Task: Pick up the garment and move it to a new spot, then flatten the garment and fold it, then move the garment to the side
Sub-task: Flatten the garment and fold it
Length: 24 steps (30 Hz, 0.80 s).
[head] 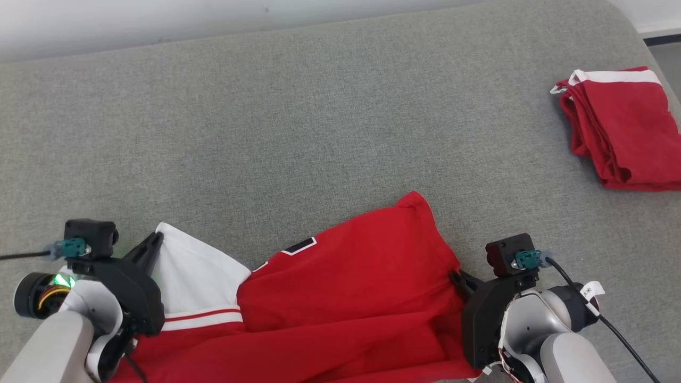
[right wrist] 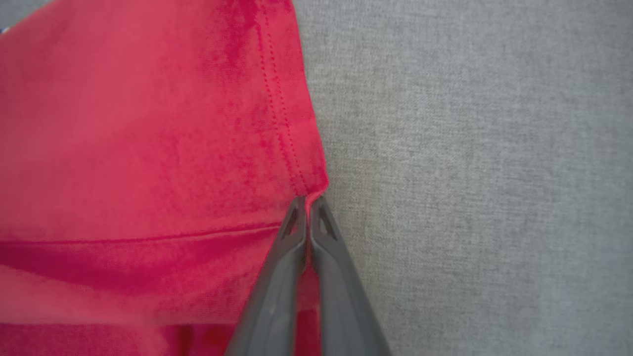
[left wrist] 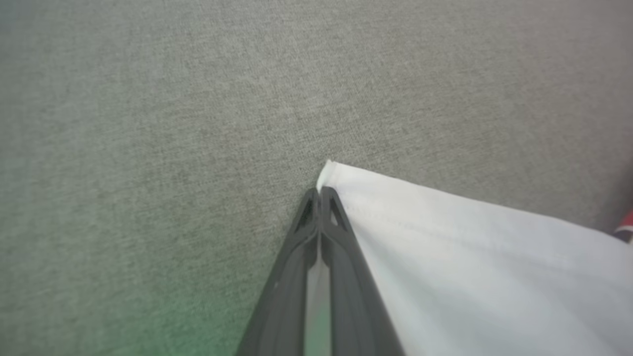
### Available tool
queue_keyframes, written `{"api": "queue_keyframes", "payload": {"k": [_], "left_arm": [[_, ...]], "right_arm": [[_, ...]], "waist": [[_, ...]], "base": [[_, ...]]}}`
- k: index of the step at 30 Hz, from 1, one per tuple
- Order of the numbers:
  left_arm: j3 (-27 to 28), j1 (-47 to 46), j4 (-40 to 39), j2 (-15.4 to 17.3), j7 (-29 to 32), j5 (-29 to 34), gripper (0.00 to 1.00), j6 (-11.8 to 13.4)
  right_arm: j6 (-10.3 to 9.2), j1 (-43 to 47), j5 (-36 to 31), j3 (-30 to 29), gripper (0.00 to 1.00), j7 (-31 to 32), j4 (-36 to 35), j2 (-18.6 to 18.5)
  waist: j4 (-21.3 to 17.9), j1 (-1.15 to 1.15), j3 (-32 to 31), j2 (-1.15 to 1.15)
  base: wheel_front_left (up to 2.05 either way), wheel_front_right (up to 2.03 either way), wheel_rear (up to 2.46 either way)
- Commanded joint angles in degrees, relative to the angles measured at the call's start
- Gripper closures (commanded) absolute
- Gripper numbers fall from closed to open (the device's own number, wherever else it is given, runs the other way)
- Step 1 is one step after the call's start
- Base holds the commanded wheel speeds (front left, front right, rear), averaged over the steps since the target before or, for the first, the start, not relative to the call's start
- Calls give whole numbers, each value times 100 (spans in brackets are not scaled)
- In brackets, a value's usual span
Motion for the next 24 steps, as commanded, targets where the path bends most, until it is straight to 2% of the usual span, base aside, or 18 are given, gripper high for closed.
{"api": "queue_keyframes", "payload": {"k": [1, 6, 11, 16, 24], "left_arm": [[7, 172, 77, -4, -44, -30, 100, 49], [590, 128, -343, -237, -748, -645, 100, -15], [1131, -20, -981, -206, -1164, -1275, 100, -99], [1547, -167, -1700, -9, -1165, -1748, 100, -110], [1956, -378, -2533, 148, -908, -2196, 100, 94]], "right_arm": [[-16, 7, 24, 2, 100, -38, -23, -27], [-16, -30, 283, 0, 100, -309, -242, 14], [-16, -122, 1025, -126, 100, -584, -584, 110], [-16, -278, 1412, -420, 100, -775, -914, 113], [-16, -623, 1880, -795, 100, -1005, -1240, 176]], "waist": [[11, -1, -28, -1], [54, -1, -134, -1], [115, -1, -244, -1], [184, -1, -374, -1], [235, -1, -601, -1]], "base": [[0, 0, 0], [0, 0, 0], [0, 0, 0], [0, 0, 0], [0, 0, 0]]}}
